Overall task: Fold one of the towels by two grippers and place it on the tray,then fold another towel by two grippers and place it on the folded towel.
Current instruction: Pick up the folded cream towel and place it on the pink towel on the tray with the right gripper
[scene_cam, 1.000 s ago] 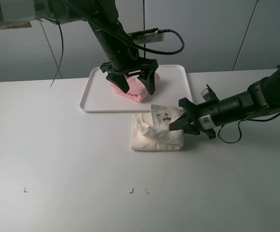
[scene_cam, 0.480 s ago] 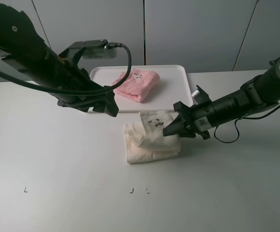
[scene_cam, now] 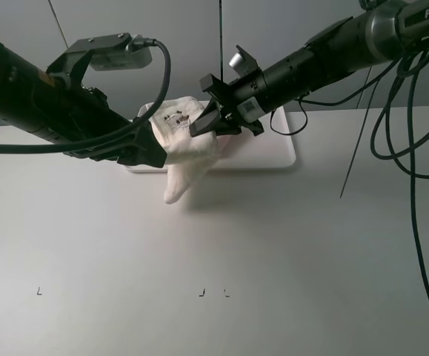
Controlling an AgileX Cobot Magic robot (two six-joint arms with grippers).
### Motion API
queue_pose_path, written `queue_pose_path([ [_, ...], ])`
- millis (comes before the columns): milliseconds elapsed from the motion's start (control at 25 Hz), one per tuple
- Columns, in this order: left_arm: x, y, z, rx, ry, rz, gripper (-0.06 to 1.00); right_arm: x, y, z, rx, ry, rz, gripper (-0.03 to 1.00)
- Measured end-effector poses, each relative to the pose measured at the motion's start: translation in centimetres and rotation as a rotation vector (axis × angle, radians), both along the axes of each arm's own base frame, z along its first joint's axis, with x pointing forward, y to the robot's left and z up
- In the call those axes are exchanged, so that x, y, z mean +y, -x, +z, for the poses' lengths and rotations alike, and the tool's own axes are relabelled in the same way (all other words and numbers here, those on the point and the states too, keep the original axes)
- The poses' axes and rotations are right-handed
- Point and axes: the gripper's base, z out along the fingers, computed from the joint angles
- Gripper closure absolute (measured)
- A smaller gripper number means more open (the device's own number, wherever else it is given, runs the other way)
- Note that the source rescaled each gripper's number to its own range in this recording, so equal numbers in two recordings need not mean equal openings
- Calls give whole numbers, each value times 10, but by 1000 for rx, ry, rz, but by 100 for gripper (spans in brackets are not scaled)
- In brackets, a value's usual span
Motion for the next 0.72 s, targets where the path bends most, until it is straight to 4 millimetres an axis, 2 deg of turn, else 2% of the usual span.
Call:
queue_pose_path([
  [120,0,0,0,0,0,0,-6,9,-24,25,-53,-27,-33,90],
  [200,0,0,0,0,0,0,-6,14,-39,31,-70,-45,-52,90],
  [280,0,0,0,0,0,0,-6,18,-51,27,-71,-47,-64,90],
  [400,0,0,0,0,0,0,-6,21,-70,5,-28,-49,-108,90],
  [560,0,0,0,0,0,0,-6,9,-89,-24,-4,-26,-184,90],
  [720,0,0,0,0,0,0,-6,-5,-98,-34,-59,75,-217,90],
])
